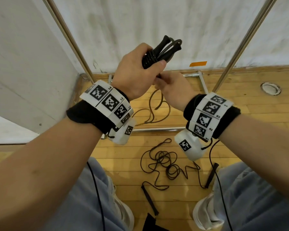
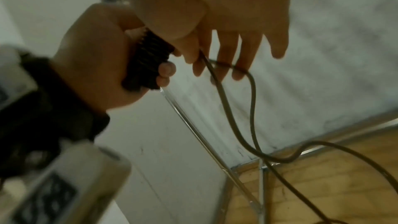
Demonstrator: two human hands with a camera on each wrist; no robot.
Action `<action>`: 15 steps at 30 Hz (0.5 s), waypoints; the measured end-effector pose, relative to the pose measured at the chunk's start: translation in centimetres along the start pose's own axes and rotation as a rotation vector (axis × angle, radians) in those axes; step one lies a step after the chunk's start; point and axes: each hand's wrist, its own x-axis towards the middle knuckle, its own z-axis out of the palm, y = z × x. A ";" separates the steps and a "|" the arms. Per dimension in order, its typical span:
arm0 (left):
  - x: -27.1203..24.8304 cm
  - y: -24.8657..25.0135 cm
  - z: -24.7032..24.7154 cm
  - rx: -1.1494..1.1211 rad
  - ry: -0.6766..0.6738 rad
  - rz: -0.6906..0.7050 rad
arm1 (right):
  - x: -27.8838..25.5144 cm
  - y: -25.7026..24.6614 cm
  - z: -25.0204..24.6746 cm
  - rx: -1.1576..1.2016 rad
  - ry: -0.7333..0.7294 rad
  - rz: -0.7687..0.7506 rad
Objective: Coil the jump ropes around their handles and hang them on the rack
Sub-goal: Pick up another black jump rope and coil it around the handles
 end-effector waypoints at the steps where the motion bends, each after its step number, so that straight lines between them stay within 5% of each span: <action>1: 0.0 0.1 0.0 0.008 -0.003 0.003 | 0.1 0.0 -0.2 0.089 -0.069 0.053; 4: 0.0 0.2 -0.6 0.017 0.014 0.027 | 0.3 0.3 -1.0 0.479 -0.334 0.170; 7: 0.5 0.0 -1.5 0.053 0.000 0.039 | 0.6 0.7 -1.5 0.631 -0.286 0.183; 15: 1.5 -2.1 -2.9 0.292 -0.068 0.000 | 0.6 -0.2 -0.6 0.311 -0.123 0.065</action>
